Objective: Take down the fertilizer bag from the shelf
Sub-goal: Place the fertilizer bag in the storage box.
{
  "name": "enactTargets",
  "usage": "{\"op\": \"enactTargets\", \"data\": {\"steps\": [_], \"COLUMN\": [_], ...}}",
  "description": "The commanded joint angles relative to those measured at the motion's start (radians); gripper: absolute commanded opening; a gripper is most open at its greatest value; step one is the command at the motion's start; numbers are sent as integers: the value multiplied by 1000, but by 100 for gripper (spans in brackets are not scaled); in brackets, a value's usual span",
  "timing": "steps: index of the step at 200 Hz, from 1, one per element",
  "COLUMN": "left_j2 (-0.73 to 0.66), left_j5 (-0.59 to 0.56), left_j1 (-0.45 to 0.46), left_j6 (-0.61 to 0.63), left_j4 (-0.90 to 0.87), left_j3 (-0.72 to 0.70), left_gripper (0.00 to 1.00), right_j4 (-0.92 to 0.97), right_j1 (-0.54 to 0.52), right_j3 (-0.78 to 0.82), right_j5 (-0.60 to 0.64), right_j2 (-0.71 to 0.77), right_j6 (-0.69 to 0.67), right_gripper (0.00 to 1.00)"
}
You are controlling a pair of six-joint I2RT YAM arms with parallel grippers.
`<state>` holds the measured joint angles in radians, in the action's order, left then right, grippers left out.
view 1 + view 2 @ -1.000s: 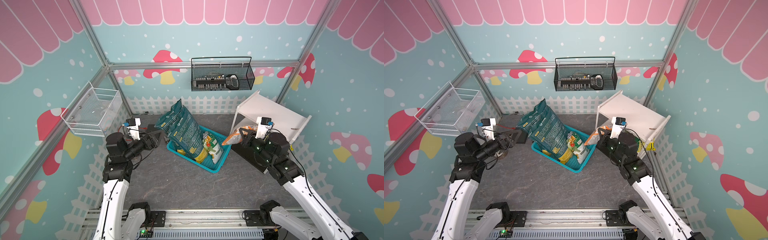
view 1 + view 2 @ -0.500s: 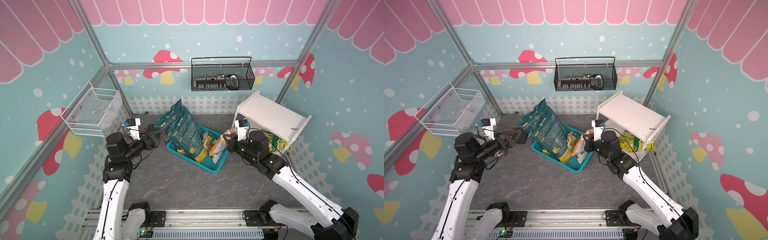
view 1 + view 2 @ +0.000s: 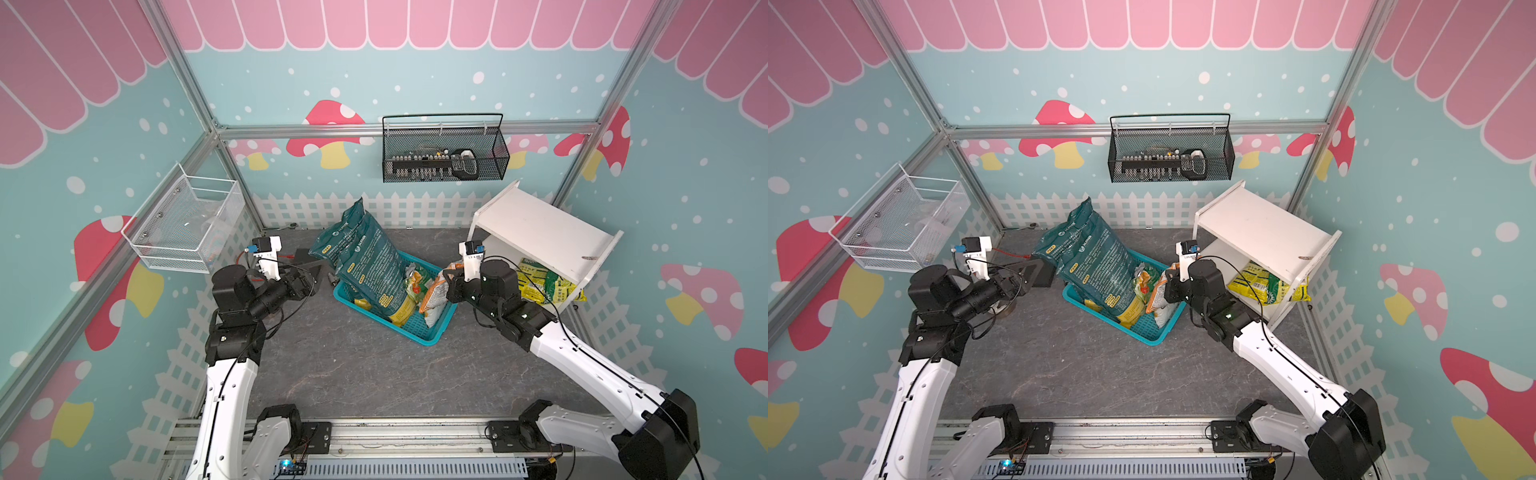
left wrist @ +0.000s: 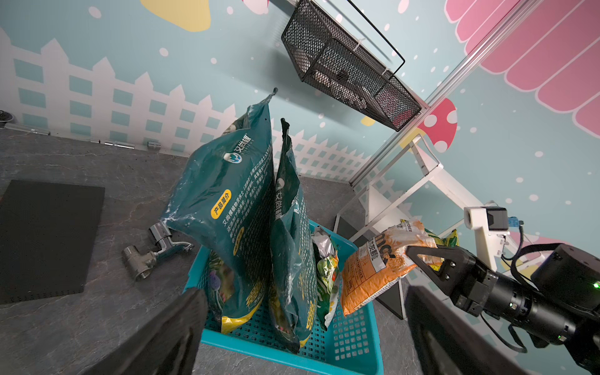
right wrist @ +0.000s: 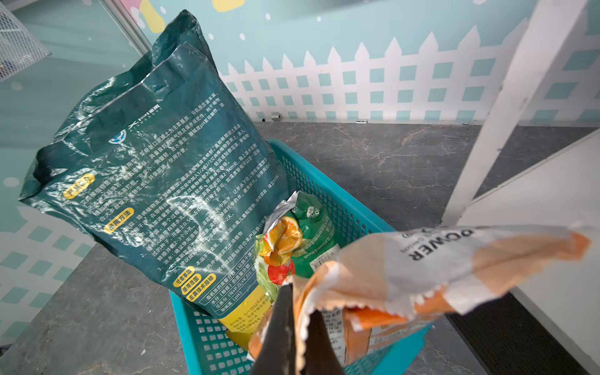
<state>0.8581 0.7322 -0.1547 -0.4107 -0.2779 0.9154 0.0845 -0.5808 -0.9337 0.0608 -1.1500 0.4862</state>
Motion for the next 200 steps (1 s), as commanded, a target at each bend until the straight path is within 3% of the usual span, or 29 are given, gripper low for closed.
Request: {"op": "enactTargets", "data": {"steps": [1, 85, 129, 182, 185, 200], "left_j2": [-11, -14, -14, -13, -12, -13], "left_j5": [-7, -8, -8, -8, -7, -8], "left_j1": [6, 4, 5, 5, 5, 5], "left_j6": [26, 27, 27, 26, 26, 26], "left_j4": [-10, -11, -11, -9, -11, -11], "left_j3": [27, 27, 28, 26, 26, 25], "left_gripper": [99, 99, 99, 100, 99, 99], "right_j4": [-160, -236, -251, -229, -219, -130], "right_j1": [-3, -42, -97, -105, -105, -103], "right_j3": [-27, 0, -16, -23, -26, -56], "right_j5": [13, -41, -17, 37, 54, 163], "right_j2": [-1, -201, -306, -327, -329, -343], "right_j6": [-26, -16, -31, -14, -6, 52], "right_gripper": [0, 0, 0, 0, 5, 49]}}
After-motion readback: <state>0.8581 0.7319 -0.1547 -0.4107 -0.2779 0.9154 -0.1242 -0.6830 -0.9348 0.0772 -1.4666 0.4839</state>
